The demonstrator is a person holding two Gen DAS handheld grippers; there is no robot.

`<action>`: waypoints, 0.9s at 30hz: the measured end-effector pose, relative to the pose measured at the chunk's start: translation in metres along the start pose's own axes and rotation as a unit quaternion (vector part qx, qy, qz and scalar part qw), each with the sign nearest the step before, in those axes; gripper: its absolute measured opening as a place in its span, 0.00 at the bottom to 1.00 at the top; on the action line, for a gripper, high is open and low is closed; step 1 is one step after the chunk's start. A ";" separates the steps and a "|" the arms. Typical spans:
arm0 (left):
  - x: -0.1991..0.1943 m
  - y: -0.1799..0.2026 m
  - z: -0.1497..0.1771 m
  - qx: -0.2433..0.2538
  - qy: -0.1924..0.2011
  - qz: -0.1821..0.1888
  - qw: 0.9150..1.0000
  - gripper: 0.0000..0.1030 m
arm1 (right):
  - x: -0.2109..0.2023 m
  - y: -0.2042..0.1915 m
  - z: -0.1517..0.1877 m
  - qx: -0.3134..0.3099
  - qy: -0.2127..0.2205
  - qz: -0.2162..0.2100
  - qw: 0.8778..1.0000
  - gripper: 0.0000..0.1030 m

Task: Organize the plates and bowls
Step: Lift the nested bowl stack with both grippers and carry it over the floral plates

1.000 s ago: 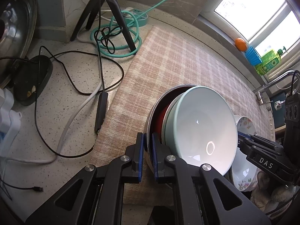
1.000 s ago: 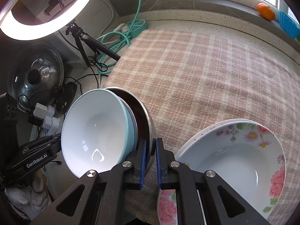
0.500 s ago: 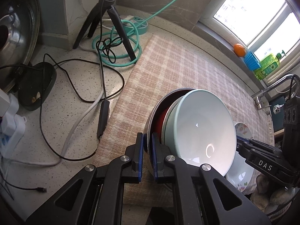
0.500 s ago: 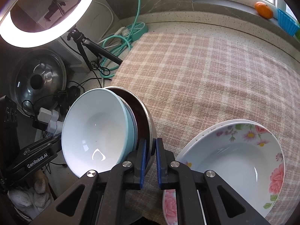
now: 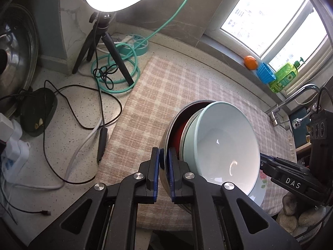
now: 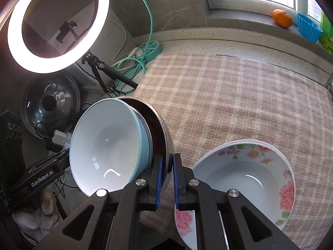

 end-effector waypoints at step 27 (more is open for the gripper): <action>0.031 0.120 0.018 0.088 -0.039 0.049 0.994 0.07 | -0.069 0.107 0.053 0.086 0.032 0.042 0.995 0.09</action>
Point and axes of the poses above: each gripper's, at about its wrist camera, not at the fingertips, and x roughly the way its jaws point, y to its right, z to its underside, the point moved 6 cm from there along x, roughly the way its jaws point, and after that the axes turned 10 degrees about -y, right-handed, at the moved point
